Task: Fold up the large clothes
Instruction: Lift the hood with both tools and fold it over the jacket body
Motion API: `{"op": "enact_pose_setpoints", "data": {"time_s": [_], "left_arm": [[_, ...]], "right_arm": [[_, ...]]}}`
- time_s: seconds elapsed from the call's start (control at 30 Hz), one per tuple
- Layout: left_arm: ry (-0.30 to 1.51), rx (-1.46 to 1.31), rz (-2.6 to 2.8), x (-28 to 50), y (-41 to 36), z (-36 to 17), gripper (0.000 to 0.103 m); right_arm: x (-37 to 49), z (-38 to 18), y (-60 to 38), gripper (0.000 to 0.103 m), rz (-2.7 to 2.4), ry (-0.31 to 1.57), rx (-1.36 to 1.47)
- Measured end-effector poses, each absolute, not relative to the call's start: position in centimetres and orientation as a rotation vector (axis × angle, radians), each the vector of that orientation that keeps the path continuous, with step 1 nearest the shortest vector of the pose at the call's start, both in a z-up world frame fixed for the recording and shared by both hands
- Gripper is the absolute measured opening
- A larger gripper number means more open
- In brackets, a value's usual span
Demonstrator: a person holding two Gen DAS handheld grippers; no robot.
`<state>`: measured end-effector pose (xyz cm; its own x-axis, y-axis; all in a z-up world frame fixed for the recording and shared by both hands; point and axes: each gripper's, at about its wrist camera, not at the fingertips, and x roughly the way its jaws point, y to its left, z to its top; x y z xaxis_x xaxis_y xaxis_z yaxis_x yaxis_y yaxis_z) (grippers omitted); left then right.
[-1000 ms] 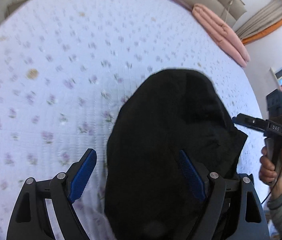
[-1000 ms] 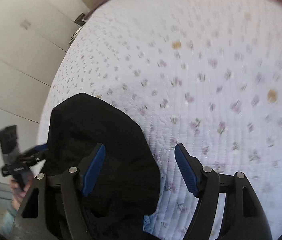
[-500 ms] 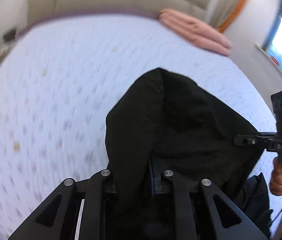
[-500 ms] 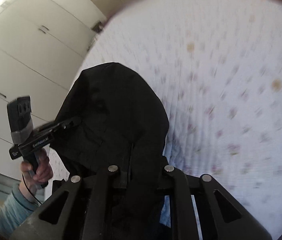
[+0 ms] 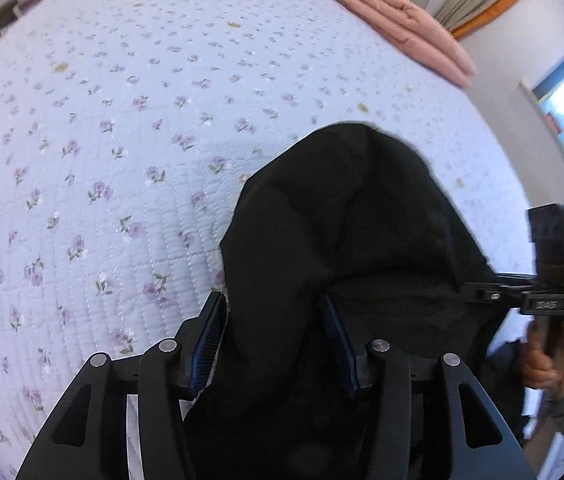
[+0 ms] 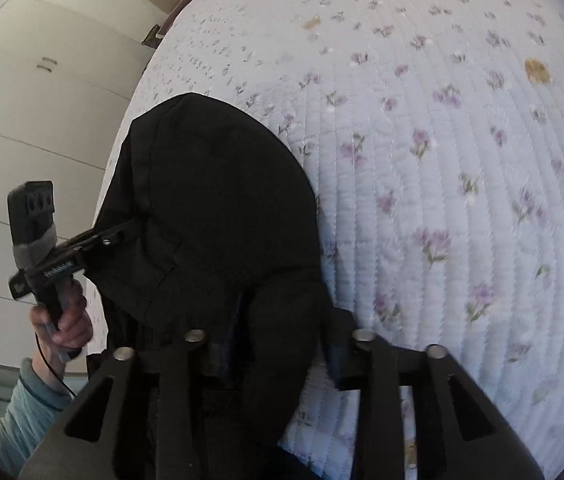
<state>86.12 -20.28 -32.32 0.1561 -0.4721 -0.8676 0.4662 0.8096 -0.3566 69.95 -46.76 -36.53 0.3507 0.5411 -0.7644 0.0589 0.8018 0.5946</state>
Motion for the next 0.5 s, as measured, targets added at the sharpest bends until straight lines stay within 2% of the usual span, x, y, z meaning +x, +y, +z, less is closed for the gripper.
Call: {"op": "enact_pose_setpoints", "data": {"time_s": [0.03,0.1,0.13,0.2,0.23,0.27,0.3,0.33,0.4,0.5], "left_arm": [[1.244,-0.017,-0.679,86.3,-20.3,-32.1,0.059],[1.284,-0.028,-0.673,86.8,-20.8,-32.8,0.060],[1.311,-0.027,-0.654,87.3,-21.2,-33.3,0.058],[1.308,0.021,-0.618,86.6,-22.5,-33.6,0.047],[1.286,0.038,-0.613,86.1,-22.7,-33.3,0.034],[1.248,0.054,-0.612,85.3,-22.7,-32.5,0.028],[1.220,0.064,-0.606,84.8,-22.8,-31.8,0.020],[1.191,0.074,-0.603,84.1,-22.6,-31.0,0.017],[1.117,0.088,-0.602,81.8,-22.0,-28.2,0.016],[1.023,0.146,-0.583,77.9,-21.6,-24.3,0.015]], "right_arm": [[70.2,-36.2,-47.0,0.047,0.340,1.188,0.585],[71.8,-36.2,-47.1,0.049,0.342,1.194,0.574],[72.4,-36.6,-46.7,0.049,0.362,1.205,0.580],[73.0,-37.4,-45.6,0.050,0.389,1.235,0.599],[72.8,-37.3,-44.5,0.048,0.378,1.238,0.593],[72.5,-37.0,-43.7,0.044,0.357,1.228,0.563],[72.1,-36.7,-43.2,0.030,0.346,1.216,0.533],[71.5,-36.0,-42.7,0.022,0.340,1.198,0.503],[69.6,-34.0,-42.2,0.017,0.333,1.139,0.472],[66.3,-30.2,-41.7,0.017,0.334,1.056,0.416]]}}
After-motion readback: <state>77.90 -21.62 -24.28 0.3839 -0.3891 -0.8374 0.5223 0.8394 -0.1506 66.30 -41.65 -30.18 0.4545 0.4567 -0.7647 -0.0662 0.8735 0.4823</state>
